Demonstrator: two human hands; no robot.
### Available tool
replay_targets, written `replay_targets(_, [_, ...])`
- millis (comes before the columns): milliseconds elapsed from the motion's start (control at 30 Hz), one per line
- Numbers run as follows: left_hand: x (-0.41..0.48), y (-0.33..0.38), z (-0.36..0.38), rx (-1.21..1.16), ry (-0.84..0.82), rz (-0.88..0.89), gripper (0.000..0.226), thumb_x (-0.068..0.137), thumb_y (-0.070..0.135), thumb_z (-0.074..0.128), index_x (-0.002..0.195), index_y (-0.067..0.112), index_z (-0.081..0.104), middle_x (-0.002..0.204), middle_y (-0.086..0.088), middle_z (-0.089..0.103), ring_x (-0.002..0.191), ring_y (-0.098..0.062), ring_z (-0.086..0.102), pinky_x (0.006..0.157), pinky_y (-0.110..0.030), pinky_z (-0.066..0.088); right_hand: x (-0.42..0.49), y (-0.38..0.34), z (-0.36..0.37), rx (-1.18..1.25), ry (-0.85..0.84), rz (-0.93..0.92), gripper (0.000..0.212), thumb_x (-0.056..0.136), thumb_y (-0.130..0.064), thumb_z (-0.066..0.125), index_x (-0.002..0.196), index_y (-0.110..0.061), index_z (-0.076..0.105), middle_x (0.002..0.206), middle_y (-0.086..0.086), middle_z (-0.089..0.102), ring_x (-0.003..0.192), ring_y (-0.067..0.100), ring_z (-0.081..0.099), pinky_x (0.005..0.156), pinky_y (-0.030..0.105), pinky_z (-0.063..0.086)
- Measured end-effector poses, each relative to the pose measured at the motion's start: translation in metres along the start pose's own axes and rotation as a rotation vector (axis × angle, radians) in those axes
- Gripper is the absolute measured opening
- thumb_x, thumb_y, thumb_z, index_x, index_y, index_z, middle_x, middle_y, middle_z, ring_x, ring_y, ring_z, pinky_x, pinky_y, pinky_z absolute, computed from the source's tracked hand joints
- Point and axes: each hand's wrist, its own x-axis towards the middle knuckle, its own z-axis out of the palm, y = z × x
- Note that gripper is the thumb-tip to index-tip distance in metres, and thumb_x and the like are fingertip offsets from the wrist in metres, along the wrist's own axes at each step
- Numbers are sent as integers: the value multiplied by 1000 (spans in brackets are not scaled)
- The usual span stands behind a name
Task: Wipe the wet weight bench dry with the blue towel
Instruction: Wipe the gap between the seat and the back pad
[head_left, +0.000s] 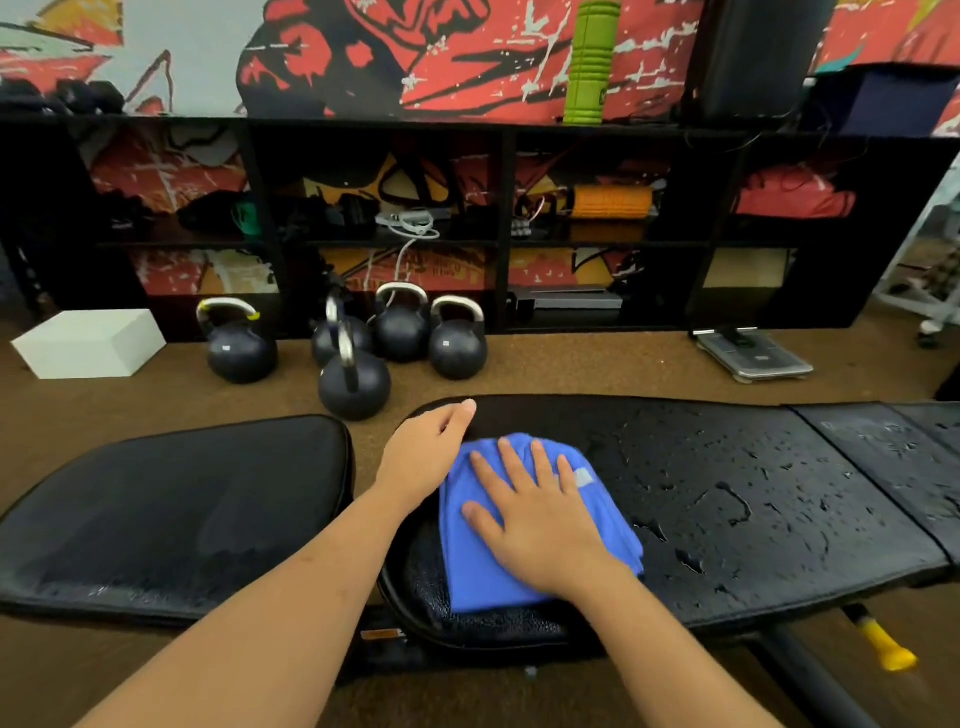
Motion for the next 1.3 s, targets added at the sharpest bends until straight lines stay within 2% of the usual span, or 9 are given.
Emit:
replay_targets(167, [2, 1, 3, 216, -82, 81, 49, 104, 49, 32, 149, 32, 40, 150, 10, 47, 139, -15, 41, 114, -38, 32, 90, 26, -6, 20, -86, 148, 62, 90, -74, 11, 148, -57, -1, 163, 8, -18, 148, 37, -19, 117, 57, -10])
replay_targets(267, [2, 2, 4, 255, -86, 51, 53, 105, 49, 29, 154, 30, 29, 155, 6, 41, 144, -20, 35, 114, -41, 30, 86, 25, -4, 1, -98, 173, 62, 91, -74, 11, 149, -55, -1, 164, 9, -9, 149, 37, -15, 117, 58, -10])
replay_targets(367, [5, 2, 6, 273, -112, 69, 49, 107, 43, 27, 152, 27, 37, 155, 8, 41, 146, -11, 31, 119, -31, 18, 33, 15, -1, 2, -68, 124, 67, 90, -71, 5, 152, -49, -1, 165, 7, -3, 150, 34, -10, 118, 55, -9])
replay_targets(567, [9, 1, 9, 337, -133, 114, 50, 108, 40, 23, 151, 22, 39, 158, 6, 36, 148, -5, 22, 120, -28, 9, -71, 0, 7, -38, 64, 69, 64, 95, -69, 16, 148, -39, 37, 151, 8, 43, 140, 37, 38, 108, 54, 19])
replay_targets(700, [7, -3, 8, 560, -172, 223, 48, 108, 20, 23, 156, 15, 24, 164, -3, 22, 152, -16, 13, 123, -36, 11, -9, 19, -6, -24, -10, 53, 71, 84, -78, -6, 150, -53, -3, 165, 0, -1, 151, 30, -6, 119, 53, -6])
replay_targets(767, [10, -8, 10, 532, -142, 209, 51, 106, 19, 26, 156, 15, 20, 163, -3, 22, 151, -18, 16, 123, -37, 13, 44, 31, -6, -2, -52, 89, 68, 89, -74, 3, 151, -50, -5, 165, -1, -6, 151, 28, -12, 118, 54, -10])
replay_targets(900, [14, -12, 14, 299, -122, 38, 62, 99, 54, 8, 155, 32, 25, 159, 11, 32, 147, -14, 28, 121, -40, 21, 95, 35, -8, 31, -106, 129, 65, 94, -70, 11, 153, -46, -1, 165, 0, -5, 151, 28, -11, 119, 54, -9])
replay_targets(1167, [11, -7, 5, -167, -36, -91, 52, 100, 55, 27, 127, 30, 64, 137, 6, 60, 130, -13, 49, 106, -31, 32, -60, -5, -3, 39, 23, -58, 78, 83, -71, -12, 154, -39, -4, 160, -10, -14, 150, 19, -15, 118, 43, -11])
replay_targets(1300, [11, -5, -3, -365, -34, -123, 42, 101, 53, 32, 123, 34, 63, 127, 12, 66, 124, -5, 50, 102, -26, 29, -21, 19, -3, 17, -1, -22, 78, 85, -72, -12, 155, -38, -1, 164, -9, -6, 151, 16, -9, 121, 41, -8])
